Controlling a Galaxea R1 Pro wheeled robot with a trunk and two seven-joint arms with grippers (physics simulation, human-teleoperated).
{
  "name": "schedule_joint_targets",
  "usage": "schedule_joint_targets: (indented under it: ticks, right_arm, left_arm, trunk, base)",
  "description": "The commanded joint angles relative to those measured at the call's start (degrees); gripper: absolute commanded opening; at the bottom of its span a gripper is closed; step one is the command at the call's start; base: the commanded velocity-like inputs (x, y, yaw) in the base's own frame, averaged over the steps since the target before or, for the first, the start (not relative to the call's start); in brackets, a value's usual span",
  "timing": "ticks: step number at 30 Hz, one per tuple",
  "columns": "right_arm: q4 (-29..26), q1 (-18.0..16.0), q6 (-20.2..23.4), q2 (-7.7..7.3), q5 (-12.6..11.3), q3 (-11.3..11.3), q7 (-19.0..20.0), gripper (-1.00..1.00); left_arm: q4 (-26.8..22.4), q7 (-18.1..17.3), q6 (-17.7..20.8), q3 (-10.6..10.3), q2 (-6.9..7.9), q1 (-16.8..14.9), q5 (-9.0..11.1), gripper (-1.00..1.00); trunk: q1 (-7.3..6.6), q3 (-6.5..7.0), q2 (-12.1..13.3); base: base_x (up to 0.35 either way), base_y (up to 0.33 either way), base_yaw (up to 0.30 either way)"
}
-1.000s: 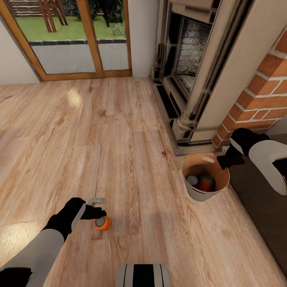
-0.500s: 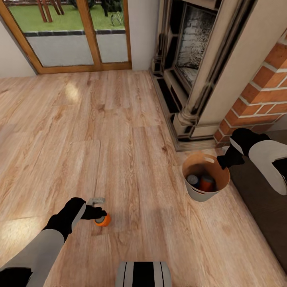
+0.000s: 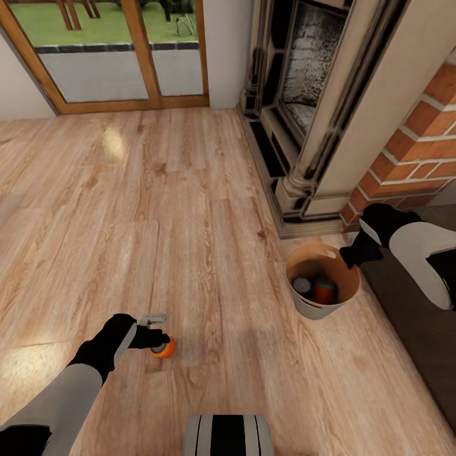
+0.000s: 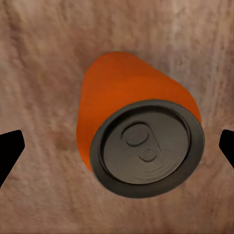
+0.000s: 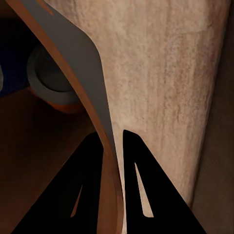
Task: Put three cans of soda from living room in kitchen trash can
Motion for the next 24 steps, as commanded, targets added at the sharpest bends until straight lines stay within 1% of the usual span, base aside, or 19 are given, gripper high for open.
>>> schedule_joint_targets:
  ticks: [1,5,12,17,23,24]
  right_arm:
    - [0.0,0.0,0.1,0.02,-0.5,0.1,0.4,-1.0]
    - [0.0,0.0,0.1,0.06,-0.5,0.6,0.4,-1.0]
    - [0.0,0.0,0.1,0.1,-0.5,0.8,0.4,-1.0]
    - [0.0,0.0,0.1,0.14,-0.5,0.9,0.4,-1.0]
    - [0.0,0.0,0.1,0.16,-0.5,1.0,0.4,-1.0]
    - [0.0,0.0,0.1,0.18,-0.5,1.0,0.4,-1.0]
  left_arm:
    - [0.0,0.0,0.0,0.0,0.01,0.0,0.0,1.0]
    - [0.0,0.0,0.0,0.0,-0.02,0.0,0.0,1.0]
    - [0.0,0.0,0.0,0.0,-0.02,0.0,0.0,1.0]
    - [0.1,0.1,0.0,0.0,-0.29,0.0,0.0,1.0]
    - [0.1,0.0,-0.1,0.0,-0.51,0.0,-0.1,1.0]
    - [0.0,-0.1,-0.1,0.0,-0.53,0.0,-0.1,-1.0]
  trunk:
    - [-0.01,0.0,0.0]
    - [-0.01,0.0,0.0]
    - [-0.01,0.0,0.0]
    - [0.12,-1.1,-0.1]
    - [0.12,-1.1,-0.1]
    - [0.12,-1.1,-0.1]
  base:
    - [0.0,0.0,0.0]
    - [0.0,0.0,0.0]
    - [0.0,0.0,0.0]
    - [0.0,0.0,0.0]
    - [0.0,0.0,0.0]
    - [0.0,0.0,0.0]
